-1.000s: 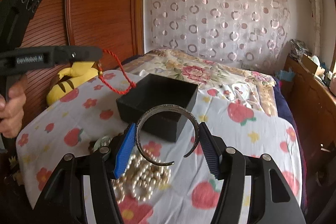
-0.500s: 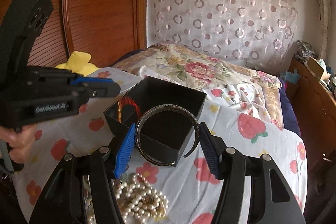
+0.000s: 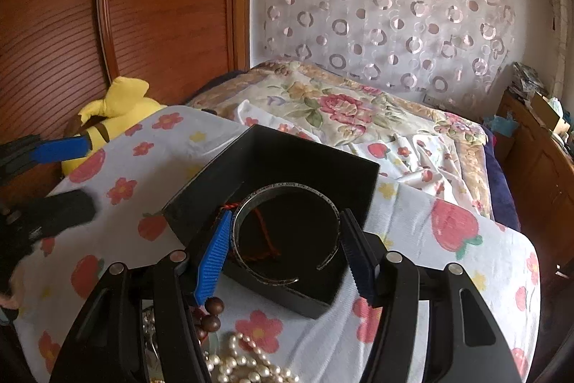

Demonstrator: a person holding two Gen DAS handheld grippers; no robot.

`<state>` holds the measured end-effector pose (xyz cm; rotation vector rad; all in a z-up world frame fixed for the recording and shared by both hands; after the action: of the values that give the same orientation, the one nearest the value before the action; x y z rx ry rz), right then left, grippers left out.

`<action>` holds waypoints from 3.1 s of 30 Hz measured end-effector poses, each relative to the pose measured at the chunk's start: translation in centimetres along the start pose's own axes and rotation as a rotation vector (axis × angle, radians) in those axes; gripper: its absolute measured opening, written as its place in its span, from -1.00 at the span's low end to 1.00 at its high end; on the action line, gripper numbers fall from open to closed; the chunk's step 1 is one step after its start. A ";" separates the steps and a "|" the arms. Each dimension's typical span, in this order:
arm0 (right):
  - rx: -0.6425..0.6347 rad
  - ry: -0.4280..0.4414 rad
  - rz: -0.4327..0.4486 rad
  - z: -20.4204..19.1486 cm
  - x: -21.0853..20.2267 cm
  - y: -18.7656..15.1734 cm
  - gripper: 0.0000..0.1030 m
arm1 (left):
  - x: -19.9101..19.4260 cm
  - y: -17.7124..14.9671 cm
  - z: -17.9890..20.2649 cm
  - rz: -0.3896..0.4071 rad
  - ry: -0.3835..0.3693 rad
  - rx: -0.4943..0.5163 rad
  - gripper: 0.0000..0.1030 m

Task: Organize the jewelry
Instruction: 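Lower the cuff into the black box with right while left drops the red string bracelet in, then grasp the pearl necklace from the pile with the right gripper, then lift the pearl necklace toward the box with right while left grasps the jade bangle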

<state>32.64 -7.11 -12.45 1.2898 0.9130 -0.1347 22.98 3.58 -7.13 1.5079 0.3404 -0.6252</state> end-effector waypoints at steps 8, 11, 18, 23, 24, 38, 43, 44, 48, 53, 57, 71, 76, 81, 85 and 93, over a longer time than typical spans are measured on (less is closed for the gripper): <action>-0.014 -0.005 -0.012 -0.3 0.5 0.1 0.35 | -1.3 -2.4 -0.6 -0.002 0.015 0.029 0.85; -0.007 0.003 0.002 -0.1 -0.4 -0.2 0.38 | -1.5 -2.8 -0.3 -0.012 0.005 0.025 0.85; -0.023 0.031 -0.019 0.1 -4.9 -4.9 0.31 | -2.3 -4.5 1.1 -0.041 -0.038 0.049 0.85; -0.029 0.040 -0.091 0.3 -5.6 -8.8 0.07 | -2.9 -6.1 2.3 -0.045 -0.038 0.075 0.85; -0.029 0.042 -0.102 0.4 -5.6 -9.4 0.05 | -3.1 -6.6 2.5 -0.046 -0.037 0.076 0.85; -0.027 0.073 -0.166 -1.6 -5.9 -12.3 -0.39 | -5.2 -9.2 4.2 -0.059 -0.064 0.092 0.85; 0.000 0.064 -0.147 -0.8 -6.6 -12.1 -0.44 | -5.4 -9.6 4.7 -0.060 -0.078 0.093 0.85; -0.002 0.057 -0.152 -0.7 -6.5 -12.2 -0.46 | -5.3 -9.5 4.8 -0.061 -0.078 0.094 0.85; -0.005 0.040 -0.177 -0.3 -5.8 -12.4 -0.47 | -5.3 -9.5 4.9 -0.061 -0.078 0.096 0.85; -0.036 0.036 -0.192 -0.8 -5.3 -12.2 -0.58 | -5.2 -9.5 5.1 -0.061 -0.078 0.101 0.85; -0.065 0.055 -0.201 -1.3 -5.7 -12.4 -0.82 | -5.2 -9.5 5.1 -0.060 -0.078 0.098 0.85; -0.001 0.030 -0.043 2.3 -11.9 -11.6 -0.84 | -4.0 -9.2 5.6 -0.109 -0.080 0.102 0.85; -0.014 0.030 0.034 2.3 -14.6 -9.4 -0.84 | -2.9 -9.1 5.5 -0.141 -0.088 0.092 0.85; -0.041 0.021 0.104 1.8 -17.2 -7.1 -0.84 | -2.2 -8.8 5.3 -0.159 -0.099 0.084 0.85; -0.060 0.000 0.142 1.8 -18.6 -5.4 -0.84 | -1.7 -8.4 5.4 -0.168 -0.106 0.088 0.85; -0.091 -0.039 0.222 2.0 -21.4 -2.2 -0.84 | -0.5 -7.7 6.4 -0.188 -0.116 0.117 0.85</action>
<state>18.37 -17.91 -0.30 1.2902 0.7292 0.0541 17.07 -2.28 -12.72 1.5537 0.3639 -0.8911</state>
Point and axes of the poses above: each gripper's, at about its wrist camera, not at the fingertips, and x roughly the way its jaws point, z to its right, y to its top, the point moved 5 cm from there along x, roughly the way its jaws point, and after that the axes turned 4 degrees about x, right-handed, at the moved point
